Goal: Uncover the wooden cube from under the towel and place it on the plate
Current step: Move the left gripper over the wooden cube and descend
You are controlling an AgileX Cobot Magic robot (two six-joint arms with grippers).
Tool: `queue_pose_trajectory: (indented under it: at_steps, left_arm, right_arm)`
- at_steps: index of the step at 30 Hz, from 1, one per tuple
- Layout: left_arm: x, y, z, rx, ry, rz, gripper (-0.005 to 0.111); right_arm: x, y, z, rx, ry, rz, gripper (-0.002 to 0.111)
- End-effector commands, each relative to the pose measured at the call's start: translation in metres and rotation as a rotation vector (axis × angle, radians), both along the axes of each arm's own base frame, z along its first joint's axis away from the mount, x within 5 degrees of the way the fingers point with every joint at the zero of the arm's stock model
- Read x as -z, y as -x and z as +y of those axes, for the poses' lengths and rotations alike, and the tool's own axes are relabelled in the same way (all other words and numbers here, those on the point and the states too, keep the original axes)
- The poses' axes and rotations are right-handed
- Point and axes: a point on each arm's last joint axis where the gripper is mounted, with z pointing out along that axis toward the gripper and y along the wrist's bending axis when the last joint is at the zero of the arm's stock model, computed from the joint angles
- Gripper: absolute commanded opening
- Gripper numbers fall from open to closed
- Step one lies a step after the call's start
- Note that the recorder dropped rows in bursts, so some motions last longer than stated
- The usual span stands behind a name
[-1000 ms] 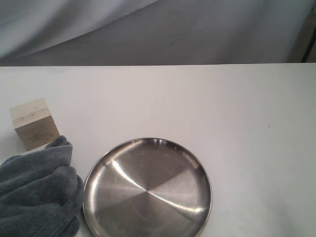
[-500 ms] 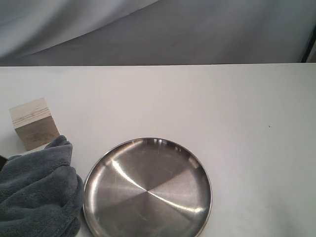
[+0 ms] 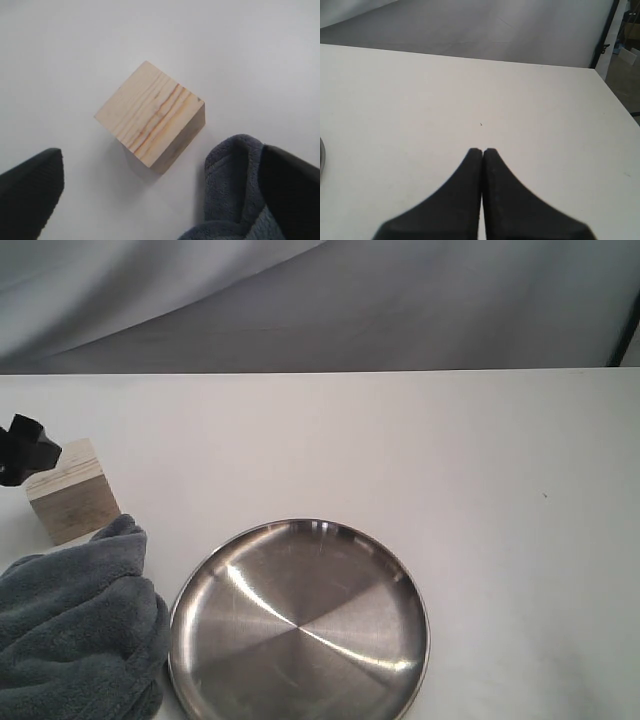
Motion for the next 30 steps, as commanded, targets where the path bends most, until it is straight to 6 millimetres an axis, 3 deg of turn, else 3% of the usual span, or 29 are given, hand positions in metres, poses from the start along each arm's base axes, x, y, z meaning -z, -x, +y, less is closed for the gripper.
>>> queue_pose_trajectory:
  at_steps: [1, 6, 12, 15, 24, 30]
  left_arm:
    - [0.007, -0.011, 0.000, -0.040, 0.027, -0.026, 0.104]
    - [0.016, -0.025, -0.002, -0.265, 0.238, -0.055, 0.104]
    - [0.052, -0.038, -0.007, -0.369, 0.355, 0.091, 0.104]
    - [0.060, -0.053, -0.011, -0.426, 0.438, 0.129, 0.104]
    - [0.019, -0.087, -0.016, -0.398, 0.498, 0.094, 0.104]
    - [0.013, -0.089, 0.004, -0.536, 0.294, 0.144, 0.104]
  right_arm:
    - [0.001, 0.000, 0.000, 0.007, -0.002, -0.005, 0.000]
    - [0.001, 0.000, 0.000, 0.007, -0.002, -0.005, 0.000]
    - [0.001, 0.000, 0.000, 0.007, -0.002, -0.005, 0.000]
    - [0.001, 0.000, 0.000, 0.007, -0.002, -0.005, 0.000]
    - [0.001, 0.000, 0.000, 0.007, -0.002, -0.005, 0.000]
    - [0.001, 0.000, 0.000, 0.007, -0.002, -0.005, 0.000]
